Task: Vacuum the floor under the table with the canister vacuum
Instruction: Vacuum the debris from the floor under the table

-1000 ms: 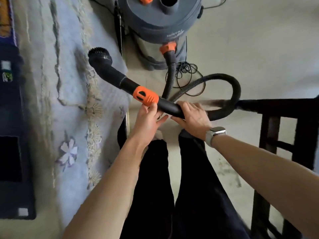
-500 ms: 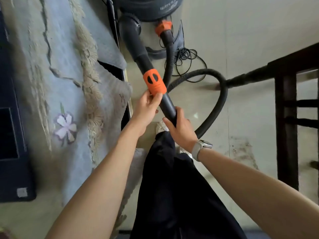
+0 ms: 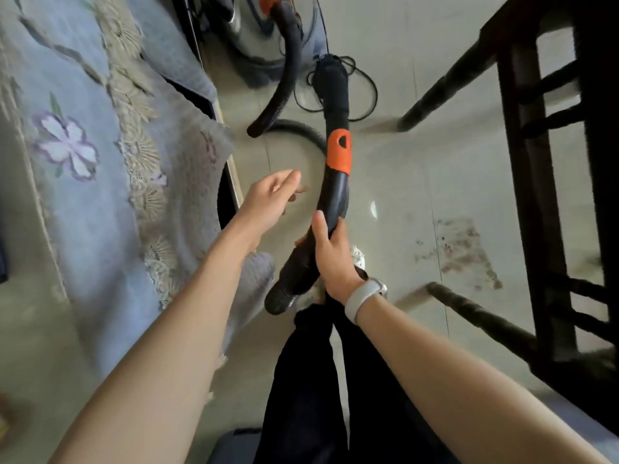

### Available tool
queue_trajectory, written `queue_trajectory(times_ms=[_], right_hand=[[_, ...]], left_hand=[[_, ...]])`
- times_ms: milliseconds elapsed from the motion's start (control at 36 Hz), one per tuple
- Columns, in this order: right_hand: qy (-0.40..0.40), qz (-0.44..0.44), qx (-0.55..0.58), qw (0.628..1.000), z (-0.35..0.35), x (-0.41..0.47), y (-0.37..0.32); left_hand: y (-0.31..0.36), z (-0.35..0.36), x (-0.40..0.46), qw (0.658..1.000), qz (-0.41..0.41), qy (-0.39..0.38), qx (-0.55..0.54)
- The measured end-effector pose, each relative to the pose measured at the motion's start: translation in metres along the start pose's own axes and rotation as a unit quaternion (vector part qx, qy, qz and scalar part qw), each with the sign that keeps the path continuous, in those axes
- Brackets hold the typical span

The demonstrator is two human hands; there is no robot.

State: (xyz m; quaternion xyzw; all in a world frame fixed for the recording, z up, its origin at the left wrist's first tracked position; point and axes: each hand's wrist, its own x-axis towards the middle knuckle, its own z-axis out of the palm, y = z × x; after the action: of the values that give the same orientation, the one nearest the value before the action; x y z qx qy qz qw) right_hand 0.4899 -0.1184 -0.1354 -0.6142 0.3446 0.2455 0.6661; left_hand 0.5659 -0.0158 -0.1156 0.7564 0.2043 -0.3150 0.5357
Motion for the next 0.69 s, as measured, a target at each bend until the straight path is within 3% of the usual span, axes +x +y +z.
queue_trajectory(times_ms=[139, 250, 333, 528, 694], right_hand=[[-0.002, 0.05, 0.214, 0.975, 0.0, -0.019, 0.026], [-0.042, 0.074, 0.284, 0.955, 0.007, -0.038, 0.054], [-0.016, 0.069, 0.294, 0.953, -0.001, -0.041, 0.073], [0.129, 0.091, 0.36, 0.92, -0.07, -0.019, 0.11], [0.157, 0.083, 0.259, 0.949, -0.12, 0.014, 0.166]], left_hand=[[-0.048, -0.011, -0.019, 1.0, -0.009, 0.021, 0.021], [-0.082, -0.015, -0.037, 0.998, -0.017, 0.024, 0.052], [-0.109, -0.012, -0.049, 0.997, -0.028, 0.003, 0.076], [-0.175, 0.049, -0.067, 0.975, -0.085, -0.144, 0.145], [-0.232, 0.11, -0.058, 0.93, -0.065, -0.256, 0.256]])
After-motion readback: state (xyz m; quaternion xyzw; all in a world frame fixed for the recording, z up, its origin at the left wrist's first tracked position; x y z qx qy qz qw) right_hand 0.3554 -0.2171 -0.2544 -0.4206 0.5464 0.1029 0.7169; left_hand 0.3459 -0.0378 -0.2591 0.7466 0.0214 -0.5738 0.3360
